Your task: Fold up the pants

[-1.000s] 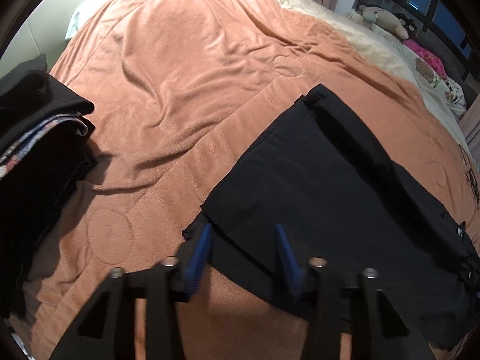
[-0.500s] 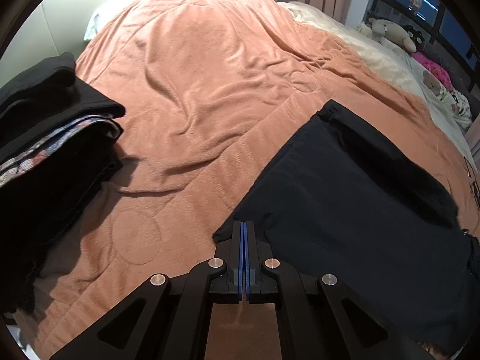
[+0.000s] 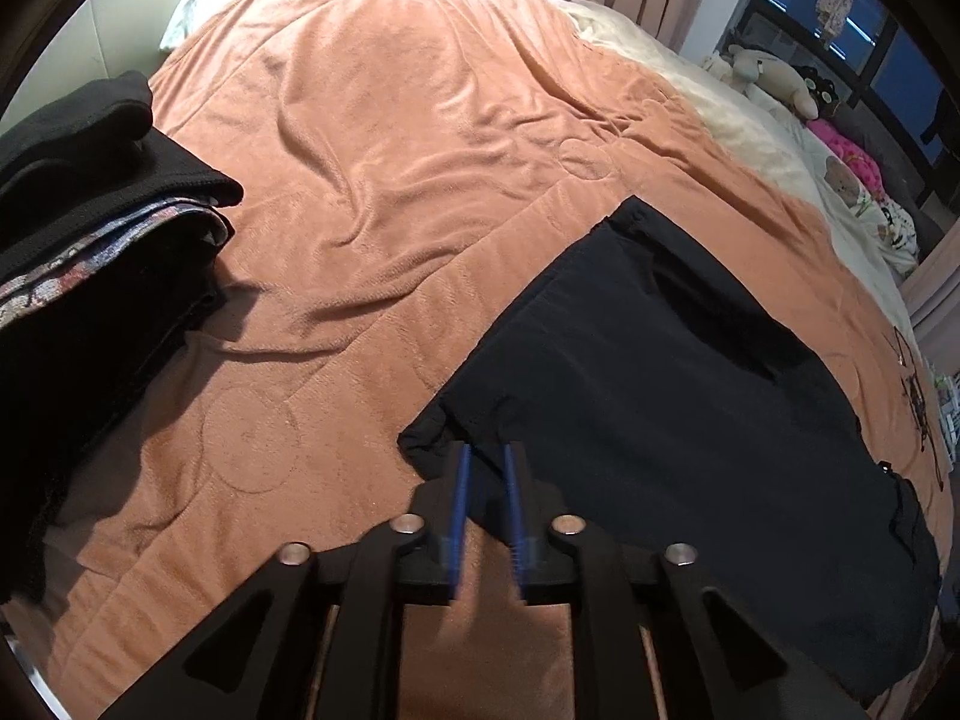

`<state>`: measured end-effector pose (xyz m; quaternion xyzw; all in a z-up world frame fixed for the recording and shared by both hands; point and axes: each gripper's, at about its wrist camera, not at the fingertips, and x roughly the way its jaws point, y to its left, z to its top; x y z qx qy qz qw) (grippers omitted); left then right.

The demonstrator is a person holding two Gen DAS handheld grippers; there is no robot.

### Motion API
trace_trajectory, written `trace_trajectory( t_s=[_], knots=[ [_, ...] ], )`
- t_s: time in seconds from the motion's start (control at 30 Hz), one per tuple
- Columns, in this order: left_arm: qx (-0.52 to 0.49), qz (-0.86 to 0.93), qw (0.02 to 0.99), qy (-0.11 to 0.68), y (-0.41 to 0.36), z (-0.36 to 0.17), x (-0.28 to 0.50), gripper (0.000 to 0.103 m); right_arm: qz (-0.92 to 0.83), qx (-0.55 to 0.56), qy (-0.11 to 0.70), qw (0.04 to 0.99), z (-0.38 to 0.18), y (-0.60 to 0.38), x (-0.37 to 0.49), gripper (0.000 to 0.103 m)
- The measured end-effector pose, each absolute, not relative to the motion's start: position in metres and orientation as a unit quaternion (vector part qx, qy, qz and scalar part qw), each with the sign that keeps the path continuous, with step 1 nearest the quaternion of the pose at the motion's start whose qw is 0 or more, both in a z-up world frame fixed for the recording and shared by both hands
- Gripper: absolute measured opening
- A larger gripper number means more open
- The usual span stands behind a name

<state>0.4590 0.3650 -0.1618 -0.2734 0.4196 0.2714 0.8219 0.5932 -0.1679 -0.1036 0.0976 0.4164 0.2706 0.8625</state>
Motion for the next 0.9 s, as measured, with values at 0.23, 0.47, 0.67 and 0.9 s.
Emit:
trace_trajectory(
  t_s=[0.23, 0.47, 0.67, 0.9],
  knots=[
    [-0.292, 0.268, 0.818, 0.418, 0.36, -0.169, 0.464, 0.047, 0.225, 0.089, 0.412, 0.878, -0.09, -0.23, 0.556, 0.085],
    [-0.294, 0.262, 0.814, 0.428, 0.354, -0.181, 0.473, 0.047, 0.173, 0.121, 0.411, 0.887, -0.089, -0.29, 0.518, 0.095],
    [-0.301, 0.268, 0.811, 0.424, 0.353, -0.192, 0.481, 0.042, 0.109, 0.196, 0.419, 0.88, -0.107, -0.35, 0.515, 0.095],
    [-0.281, 0.289, 0.811, 0.424, 0.35, -0.193, 0.478, 0.002, 0.078, 0.285, 0.402, 0.867, -0.123, -0.369, 0.521, 0.09]
  ],
)
